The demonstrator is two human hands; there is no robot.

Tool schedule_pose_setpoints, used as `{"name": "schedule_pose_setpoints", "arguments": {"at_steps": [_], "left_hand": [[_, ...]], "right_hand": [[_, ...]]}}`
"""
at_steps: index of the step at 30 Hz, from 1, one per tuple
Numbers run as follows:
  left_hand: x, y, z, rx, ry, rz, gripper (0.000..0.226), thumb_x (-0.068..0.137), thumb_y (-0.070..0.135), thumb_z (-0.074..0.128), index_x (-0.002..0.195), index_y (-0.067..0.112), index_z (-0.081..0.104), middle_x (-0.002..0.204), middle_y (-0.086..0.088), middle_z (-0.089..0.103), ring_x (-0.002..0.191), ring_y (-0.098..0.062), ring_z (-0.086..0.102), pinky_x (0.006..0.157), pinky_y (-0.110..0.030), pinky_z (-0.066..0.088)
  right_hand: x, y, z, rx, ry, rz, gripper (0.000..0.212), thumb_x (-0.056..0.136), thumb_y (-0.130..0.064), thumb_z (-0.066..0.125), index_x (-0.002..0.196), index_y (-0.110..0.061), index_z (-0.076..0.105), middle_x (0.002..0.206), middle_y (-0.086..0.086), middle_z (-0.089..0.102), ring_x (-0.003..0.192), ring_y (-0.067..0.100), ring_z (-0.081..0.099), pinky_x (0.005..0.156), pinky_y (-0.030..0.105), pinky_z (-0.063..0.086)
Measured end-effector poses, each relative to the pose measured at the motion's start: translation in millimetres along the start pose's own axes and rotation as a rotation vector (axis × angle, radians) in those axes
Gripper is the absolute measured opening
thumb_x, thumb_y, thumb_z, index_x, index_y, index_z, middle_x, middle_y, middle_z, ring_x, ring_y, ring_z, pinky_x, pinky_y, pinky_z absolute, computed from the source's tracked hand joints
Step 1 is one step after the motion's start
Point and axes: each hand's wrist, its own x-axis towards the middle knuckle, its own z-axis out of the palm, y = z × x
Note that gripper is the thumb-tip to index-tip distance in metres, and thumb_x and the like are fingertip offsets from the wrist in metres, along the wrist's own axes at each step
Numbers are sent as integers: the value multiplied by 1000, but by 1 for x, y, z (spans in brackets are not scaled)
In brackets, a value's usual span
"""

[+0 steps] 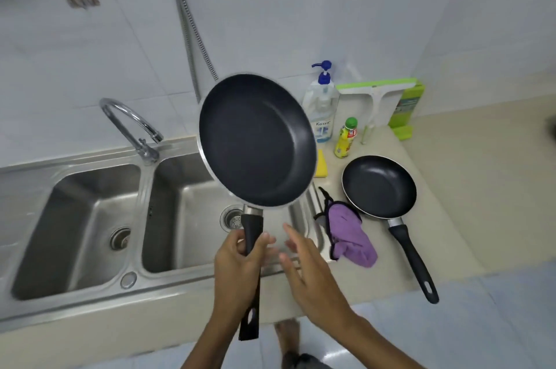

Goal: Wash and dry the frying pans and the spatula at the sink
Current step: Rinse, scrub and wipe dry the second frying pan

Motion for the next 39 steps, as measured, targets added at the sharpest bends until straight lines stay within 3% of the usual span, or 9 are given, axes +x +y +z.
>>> {"name": "schedule_pose_setpoints", "arguments": {"at_steps": [4, 10, 14, 17, 19, 23, 26, 30, 39], "left_hand": [[-27, 13, 24, -74, -46, 83, 17, 91, 29, 71, 90, 13, 65, 75, 4, 75, 70, -9, 72, 64, -22, 56], [-74, 16, 73, -185, -127, 40, 26, 92, 38, 69, 91, 12, 66, 83, -8, 76, 77, -25, 73, 67, -32, 59], [-105, 24, 112, -198, -190, 39, 26, 96, 33, 65, 79, 14, 63, 63, 6, 70, 57, -6, 64, 56, -17, 51], [-118, 26, 143, -230, -266, -17, 25, 99, 33, 63, 95, 11, 72, 81, 3, 79, 76, -6, 74, 70, -21, 57], [-126, 27, 169, -209, -327, -17, 28, 99, 37, 61, 100, 13, 74, 91, -1, 80, 88, -14, 76, 78, -29, 60], [-143, 37, 231, -172, -440, -11, 28, 102, 36, 55, 103, 15, 74, 93, 2, 80, 88, -12, 76, 69, -19, 58], [-156, 46, 294, -158, -527, -78, 29, 104, 34, 52, 106, 15, 73, 95, -3, 79, 84, -16, 77, 65, -23, 57], [-177, 48, 385, -203, -625, -151, 32, 105, 28, 51, 108, 4, 72, 97, -12, 78, 88, -23, 77, 80, -31, 58], [-201, 38, 536, -151, -635, -332, 33, 106, 24, 46, 107, 3, 71, 96, -13, 78, 87, -22, 76, 71, -30, 56]], "right_hand": [[-40, -23, 11, 243, 121, 119, 43, 103, -54, 38, 143, -61, 23, 114, -16, 68, 97, -1, 68, 80, 24, 58], [-87, -29, -18, 494, 258, 258, 44, 97, -58, 30, 141, -61, 27, 100, -40, 64, 94, -13, 66, 76, 18, 57], [-114, -18, -54, 348, 283, 253, 45, 103, -53, 31, 148, -52, 26, 68, -2, 69, 56, 13, 65, 53, 32, 56], [-131, -2, -81, 237, 303, 222, 42, 108, -43, 32, 149, -47, 31, 51, 1, 55, 40, 14, 49, 40, 26, 41], [-139, 14, -103, 195, 340, 228, 43, 107, -43, 34, 150, -47, 33, 59, -1, 61, 46, 10, 51, 43, 24, 42], [-155, 55, -164, 165, 427, 252, 46, 97, -60, 44, 142, -52, 39, 124, -1, 69, 84, 8, 65, 68, 23, 54], [-172, 84, -226, 216, 462, 255, 30, 100, -41, 57, 127, -50, 49, 95, -16, 72, 71, 21, 71, 55, 34, 61], [-197, 133, -307, 149, 485, 247, 28, 98, -37, 61, 107, -60, 49, 92, -15, 71, 66, 12, 69, 53, 23, 55], [-224, 234, -416, 21, 461, 371, 29, 98, -34, 61, 125, -41, 52, 91, -13, 69, 73, 13, 68, 70, 33, 62]]}}
